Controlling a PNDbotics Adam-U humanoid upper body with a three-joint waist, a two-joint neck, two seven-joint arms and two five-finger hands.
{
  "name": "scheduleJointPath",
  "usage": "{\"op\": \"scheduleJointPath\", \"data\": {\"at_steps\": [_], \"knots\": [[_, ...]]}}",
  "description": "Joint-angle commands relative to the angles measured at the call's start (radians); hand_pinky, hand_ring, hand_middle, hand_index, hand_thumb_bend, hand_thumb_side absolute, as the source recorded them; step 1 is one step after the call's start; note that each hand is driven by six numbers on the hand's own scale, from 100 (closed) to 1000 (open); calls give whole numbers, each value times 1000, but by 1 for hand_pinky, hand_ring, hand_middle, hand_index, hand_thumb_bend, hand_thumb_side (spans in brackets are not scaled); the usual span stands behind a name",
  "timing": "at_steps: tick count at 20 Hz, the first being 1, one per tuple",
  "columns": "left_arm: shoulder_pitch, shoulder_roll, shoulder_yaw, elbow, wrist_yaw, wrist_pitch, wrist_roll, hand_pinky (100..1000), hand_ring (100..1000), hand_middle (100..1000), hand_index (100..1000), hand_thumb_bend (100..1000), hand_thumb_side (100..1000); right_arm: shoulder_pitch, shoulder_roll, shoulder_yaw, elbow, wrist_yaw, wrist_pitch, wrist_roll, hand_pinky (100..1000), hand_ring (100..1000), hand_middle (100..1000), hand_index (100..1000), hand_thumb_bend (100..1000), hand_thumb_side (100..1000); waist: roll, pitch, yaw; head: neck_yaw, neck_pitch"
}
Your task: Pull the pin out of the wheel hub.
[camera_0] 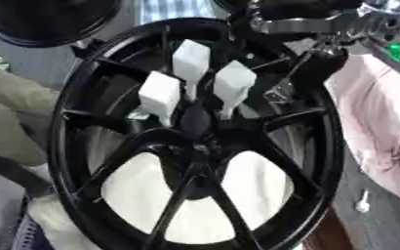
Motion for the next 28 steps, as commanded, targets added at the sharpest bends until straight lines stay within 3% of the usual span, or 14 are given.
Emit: {"op": "scheduleJointPath", "data": {"at_steps": [1,16,23,28], "knots": [[-13,12,1,-11,0,-1,-4,701,610,601,742,322,827,-17,-6,-5,9,-14,-3,7,792,751,745,808,321,100,0,-14,3,-7,-19],[-22,8,-4,-13,1,2,-9,702,610,602,741,321,828,-21,14,6,54,-31,-7,34,777,728,705,774,294,100,-3,-6,14,-17,-30],[-22,9,-6,-12,0,3,-11,702,611,603,741,320,829,-25,16,1,59,-53,9,33,725,654,631,721,200,100,-3,-8,13,-18,-33],[-21,9,-6,-11,-1,3,-12,702,612,604,741,320,829,-27,17,-2,63,-87,25,42,639,552,523,629,100,100,-3,-9,12,-17,-32]]}}
